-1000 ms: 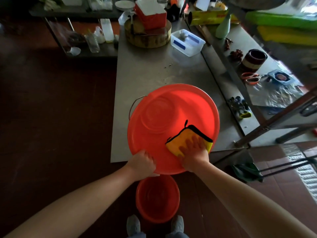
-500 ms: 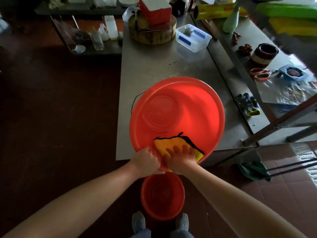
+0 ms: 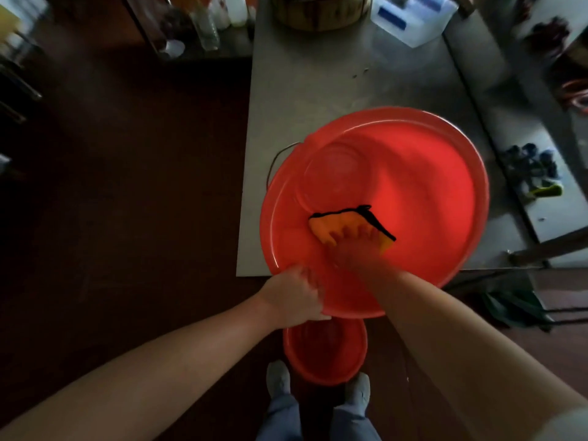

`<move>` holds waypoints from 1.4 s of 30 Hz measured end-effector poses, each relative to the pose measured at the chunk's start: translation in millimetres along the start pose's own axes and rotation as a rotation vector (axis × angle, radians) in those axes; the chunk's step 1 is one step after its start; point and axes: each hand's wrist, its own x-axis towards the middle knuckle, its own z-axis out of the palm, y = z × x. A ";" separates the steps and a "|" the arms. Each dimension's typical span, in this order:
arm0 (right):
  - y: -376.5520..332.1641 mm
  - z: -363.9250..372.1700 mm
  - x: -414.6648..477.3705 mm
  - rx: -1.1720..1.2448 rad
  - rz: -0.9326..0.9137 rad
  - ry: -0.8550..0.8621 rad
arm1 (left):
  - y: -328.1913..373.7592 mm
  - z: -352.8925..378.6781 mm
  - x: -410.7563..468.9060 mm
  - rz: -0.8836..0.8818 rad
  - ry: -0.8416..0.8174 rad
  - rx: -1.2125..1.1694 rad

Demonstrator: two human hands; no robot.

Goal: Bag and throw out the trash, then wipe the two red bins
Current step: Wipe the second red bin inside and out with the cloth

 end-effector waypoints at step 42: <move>3.2 -9.7 -14.8 -0.089 -0.072 0.022 | -15.9 -14.6 0.1 0.056 -0.126 -0.013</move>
